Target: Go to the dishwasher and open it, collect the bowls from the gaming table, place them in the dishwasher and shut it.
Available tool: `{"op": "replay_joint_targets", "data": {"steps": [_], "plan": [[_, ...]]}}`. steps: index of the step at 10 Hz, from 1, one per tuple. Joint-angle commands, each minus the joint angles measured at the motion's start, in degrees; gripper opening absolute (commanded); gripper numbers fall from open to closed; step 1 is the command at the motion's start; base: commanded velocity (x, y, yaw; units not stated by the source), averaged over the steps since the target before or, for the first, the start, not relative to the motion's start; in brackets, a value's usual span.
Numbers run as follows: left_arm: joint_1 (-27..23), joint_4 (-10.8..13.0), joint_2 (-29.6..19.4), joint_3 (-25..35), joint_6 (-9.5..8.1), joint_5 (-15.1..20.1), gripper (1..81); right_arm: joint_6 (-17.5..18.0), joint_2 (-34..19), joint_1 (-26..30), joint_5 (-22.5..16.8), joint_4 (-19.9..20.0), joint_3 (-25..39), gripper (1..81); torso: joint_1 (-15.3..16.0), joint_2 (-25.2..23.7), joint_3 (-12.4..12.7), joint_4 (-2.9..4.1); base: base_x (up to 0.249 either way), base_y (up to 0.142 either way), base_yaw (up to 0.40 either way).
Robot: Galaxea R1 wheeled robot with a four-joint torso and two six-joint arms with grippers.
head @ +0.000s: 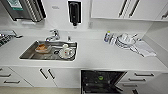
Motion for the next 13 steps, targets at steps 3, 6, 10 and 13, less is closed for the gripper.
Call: {"op": "replay_joint_targets", "data": {"steps": [3, 6, 10, 13], "plan": [[0.40, -0.05, -0.01, -0.18, 0.43, 2.25, 81.1, -0.19, 4.45, -1.26, -2.00, -2.81, -7.70, 81.1, 5.96, -9.38, 0.02, 0.00, 0.000, 0.000, 0.000], [0.84, -0.05, -0.45, -0.18, 0.52, 2.25, 81.1, -0.10, 10.80, 0.05, -2.35, -2.81, -15.01, 81.1, 9.79, -15.48, 0.06, 0.00, 0.000, 0.000, 0.000], [0.84, -0.05, -0.54, -0.18, 0.52, 2.25, 81.1, -0.19, 15.46, 0.59, -2.88, -2.89, -21.25, 81.1, 14.69, -23.26, 0.11, 0.00, 0.000, 0.000, 0.000], [0.84, -0.05, -0.62, -0.18, 0.52, 2.25, 81.1, -0.19, 16.77, 1.72, -2.88, -2.98, -21.25, 81.1, 18.64, -29.49, -4.50, 0.00, 0.000, 0.000, 0.000]]}}
